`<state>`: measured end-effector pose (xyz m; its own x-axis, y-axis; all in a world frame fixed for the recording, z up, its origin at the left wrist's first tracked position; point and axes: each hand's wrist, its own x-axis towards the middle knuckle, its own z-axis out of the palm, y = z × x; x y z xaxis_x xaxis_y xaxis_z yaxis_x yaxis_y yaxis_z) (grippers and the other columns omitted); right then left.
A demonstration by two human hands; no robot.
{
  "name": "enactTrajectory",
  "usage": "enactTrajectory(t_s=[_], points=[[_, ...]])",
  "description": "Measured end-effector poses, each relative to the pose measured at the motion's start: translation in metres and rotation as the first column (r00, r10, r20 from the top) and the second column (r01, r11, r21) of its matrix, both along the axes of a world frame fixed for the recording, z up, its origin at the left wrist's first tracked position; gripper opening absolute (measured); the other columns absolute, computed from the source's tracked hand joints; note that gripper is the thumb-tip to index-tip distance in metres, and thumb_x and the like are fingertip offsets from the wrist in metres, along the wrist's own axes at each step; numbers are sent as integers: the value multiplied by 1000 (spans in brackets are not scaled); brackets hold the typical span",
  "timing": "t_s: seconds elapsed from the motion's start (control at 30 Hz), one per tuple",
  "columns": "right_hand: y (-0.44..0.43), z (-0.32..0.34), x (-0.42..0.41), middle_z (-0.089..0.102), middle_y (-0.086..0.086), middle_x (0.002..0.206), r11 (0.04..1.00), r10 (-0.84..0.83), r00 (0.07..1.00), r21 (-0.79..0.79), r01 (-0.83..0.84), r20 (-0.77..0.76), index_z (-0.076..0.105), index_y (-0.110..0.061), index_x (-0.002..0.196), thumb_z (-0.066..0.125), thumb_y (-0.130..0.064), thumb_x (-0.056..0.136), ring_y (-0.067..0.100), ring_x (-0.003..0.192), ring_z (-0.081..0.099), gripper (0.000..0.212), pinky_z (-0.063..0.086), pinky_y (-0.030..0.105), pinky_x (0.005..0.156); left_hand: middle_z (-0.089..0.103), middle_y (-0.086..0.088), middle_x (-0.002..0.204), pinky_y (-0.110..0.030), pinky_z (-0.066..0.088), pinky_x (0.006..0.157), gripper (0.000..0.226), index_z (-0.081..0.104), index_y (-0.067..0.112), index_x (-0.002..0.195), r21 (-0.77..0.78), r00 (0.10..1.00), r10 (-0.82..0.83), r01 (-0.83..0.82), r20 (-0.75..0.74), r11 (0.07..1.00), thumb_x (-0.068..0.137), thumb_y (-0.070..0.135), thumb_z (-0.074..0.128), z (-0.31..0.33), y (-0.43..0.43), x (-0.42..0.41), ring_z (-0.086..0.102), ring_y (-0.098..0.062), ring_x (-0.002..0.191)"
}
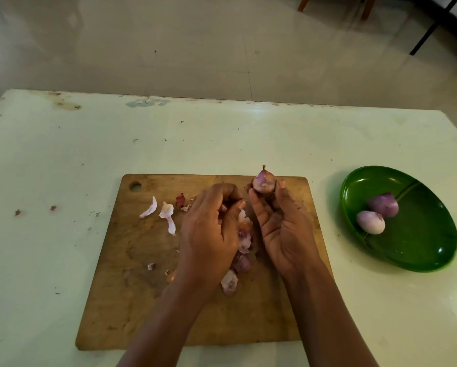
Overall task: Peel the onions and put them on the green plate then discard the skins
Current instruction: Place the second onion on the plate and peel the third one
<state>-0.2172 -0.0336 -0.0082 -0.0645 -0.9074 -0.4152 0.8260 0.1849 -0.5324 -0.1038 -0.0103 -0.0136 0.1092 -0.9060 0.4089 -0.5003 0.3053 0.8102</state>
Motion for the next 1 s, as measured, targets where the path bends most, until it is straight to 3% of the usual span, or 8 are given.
enactTrajectory(t_s=[0.17,0.27,0.37,0.5,0.63,0.83,1.0], points=[[0,-1,3,71,20,101,999,41,999,15,-41,19,62,4,105,61,-18,74,25,87,72,38,60,29,68,68,4,91,-10,50,73,18,68,10,99,-1,1000,-9,9,5,1000,83,15,63,-3,-2,3,61,-3,85],[1,-3,1,71,18,97,993,120,993,12,-120,-21,63,1,103,60,-21,75,22,81,72,35,58,25,61,68,3,95,-16,50,77,20,73,12,97,-27,998,15,-13,55,1000,81,21,67,-5,-3,5,60,-7,90],[2,-3,1,70,14,96,970,237,968,-33,-240,-77,62,1,106,60,-22,78,19,84,69,37,58,23,69,65,6,100,-21,49,79,28,72,17,101,-36,999,41,-40,29,999,78,33,67,-2,-4,7,60,-12,93],[4,0,4,72,10,91,942,318,941,-72,-327,-114,65,-2,99,60,-18,79,15,82,69,26,58,24,72,66,2,95,-24,54,75,26,72,12,100,-90,997,83,-82,-1,993,75,20,72,0,-5,8,64,-12,87],[4,0,5,73,10,88,945,309,942,-69,-320,-131,67,-4,92,61,-16,76,16,79,70,20,59,25,71,68,2,85,-27,54,67,13,74,8,86,-154,994,109,-105,17,983,75,14,72,0,-3,10,65,-15,77],[3,0,5,70,12,92,950,293,948,-75,-303,-123,64,0,100,62,-17,77,18,85,68,29,59,26,74,67,1,87,-27,50,70,19,72,5,89,-143,984,107,-86,143,986,81,19,63,-4,-5,8,59,-14,82],[0,3,4,70,7,80,980,188,981,-60,-190,-40,61,-2,90,60,-19,78,14,72,69,21,57,22,61,67,-3,90,-22,47,73,22,70,3,94,-165,980,49,-17,191,986,85,18,57,-5,-4,6,55,-13,86]])
